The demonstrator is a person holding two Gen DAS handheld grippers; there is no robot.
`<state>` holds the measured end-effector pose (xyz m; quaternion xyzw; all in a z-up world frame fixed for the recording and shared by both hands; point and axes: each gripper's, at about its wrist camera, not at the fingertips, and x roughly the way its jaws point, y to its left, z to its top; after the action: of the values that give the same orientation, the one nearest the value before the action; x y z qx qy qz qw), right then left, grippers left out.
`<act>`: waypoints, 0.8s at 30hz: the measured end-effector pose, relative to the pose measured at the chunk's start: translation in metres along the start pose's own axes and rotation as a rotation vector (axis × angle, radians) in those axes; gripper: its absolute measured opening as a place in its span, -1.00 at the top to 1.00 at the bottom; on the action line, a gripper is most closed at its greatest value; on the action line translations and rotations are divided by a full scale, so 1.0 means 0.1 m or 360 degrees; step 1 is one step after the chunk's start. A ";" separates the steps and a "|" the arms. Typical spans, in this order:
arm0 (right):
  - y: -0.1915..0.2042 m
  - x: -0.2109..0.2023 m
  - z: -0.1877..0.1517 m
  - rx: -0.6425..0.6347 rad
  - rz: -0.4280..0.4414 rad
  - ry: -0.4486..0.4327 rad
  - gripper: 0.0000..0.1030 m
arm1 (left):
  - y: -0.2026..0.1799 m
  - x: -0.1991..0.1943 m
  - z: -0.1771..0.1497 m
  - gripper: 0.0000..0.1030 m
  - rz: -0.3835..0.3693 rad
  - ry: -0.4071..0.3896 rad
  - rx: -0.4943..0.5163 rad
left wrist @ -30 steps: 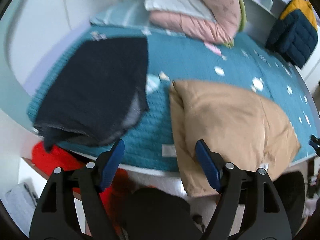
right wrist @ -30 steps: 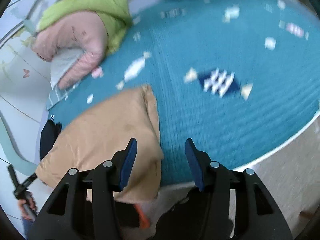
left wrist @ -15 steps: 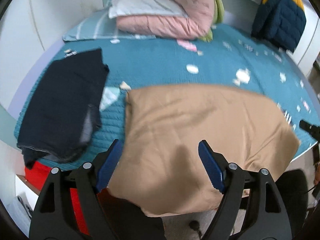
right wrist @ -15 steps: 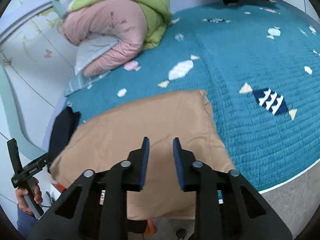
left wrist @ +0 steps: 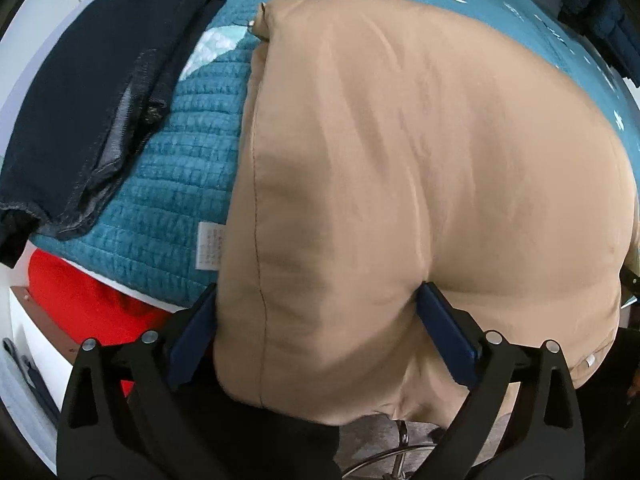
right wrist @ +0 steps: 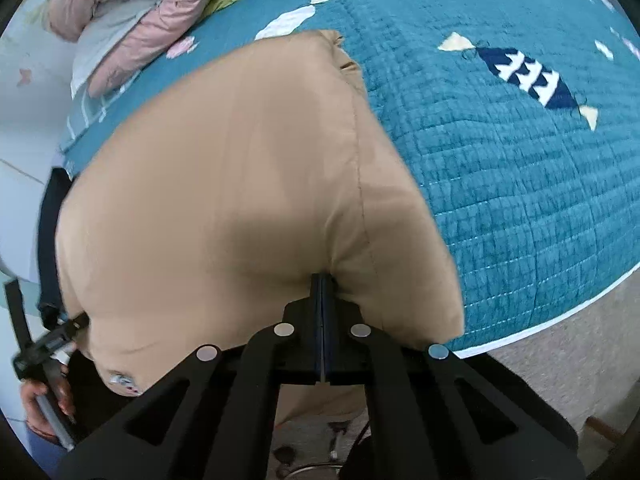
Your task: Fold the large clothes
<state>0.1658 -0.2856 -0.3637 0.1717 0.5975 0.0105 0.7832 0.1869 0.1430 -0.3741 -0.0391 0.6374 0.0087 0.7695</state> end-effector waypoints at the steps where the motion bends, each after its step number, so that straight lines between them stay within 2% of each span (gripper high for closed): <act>1: 0.00 0.01 0.00 0.0006 0.0002 0.0002 1.00 | 0.01 0.01 0.01 -0.90 -0.0010 0.0001 -0.0003; 5: -0.01 -0.04 0.04 0.0050 0.0040 -0.0001 1.00 | 0.11 -0.04 0.02 -0.90 -0.0093 -0.0002 -0.0045; 7: 0.04 -0.18 0.04 0.0055 0.0079 -0.0044 0.87 | 0.25 -0.18 0.02 -0.90 -0.0187 -0.0047 -0.0107; 8: 0.08 -0.26 0.04 0.0050 0.0111 -0.0074 0.88 | 0.31 -0.25 0.01 -0.90 -0.0224 -0.0075 -0.0131; 11: 0.51 -0.46 0.14 -0.0084 0.0206 -0.0184 0.88 | 0.45 -0.41 0.01 -0.91 -0.0239 -0.0143 -0.0191; 14: 1.01 -0.49 0.27 -0.0226 0.0294 -0.0210 0.88 | 0.58 -0.52 0.00 -0.91 -0.0260 -0.0189 -0.0252; 18: 1.64 -0.28 0.49 -0.0371 0.0304 -0.0179 0.88 | 0.72 -0.51 -0.07 -0.91 -0.0294 -0.0166 -0.0292; 20: 1.89 -0.03 0.61 -0.0386 0.0296 -0.0103 0.88 | 0.73 -0.48 -0.08 -0.91 -0.0334 -0.0121 -0.0315; 22: 1.97 0.19 0.68 -0.0374 0.0265 -0.0033 0.88 | 0.73 -0.35 -0.16 -0.91 -0.0441 -0.0036 -0.0379; 24: 2.00 0.46 0.68 -0.0342 0.0236 0.0068 0.88 | 0.65 -0.23 -0.22 -0.91 -0.0451 0.0034 -0.0369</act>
<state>0.2802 -0.1043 -0.3348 0.1302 0.5952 0.1359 0.7812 0.1572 0.2067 -0.3591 -0.2171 0.6283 -0.0269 0.7466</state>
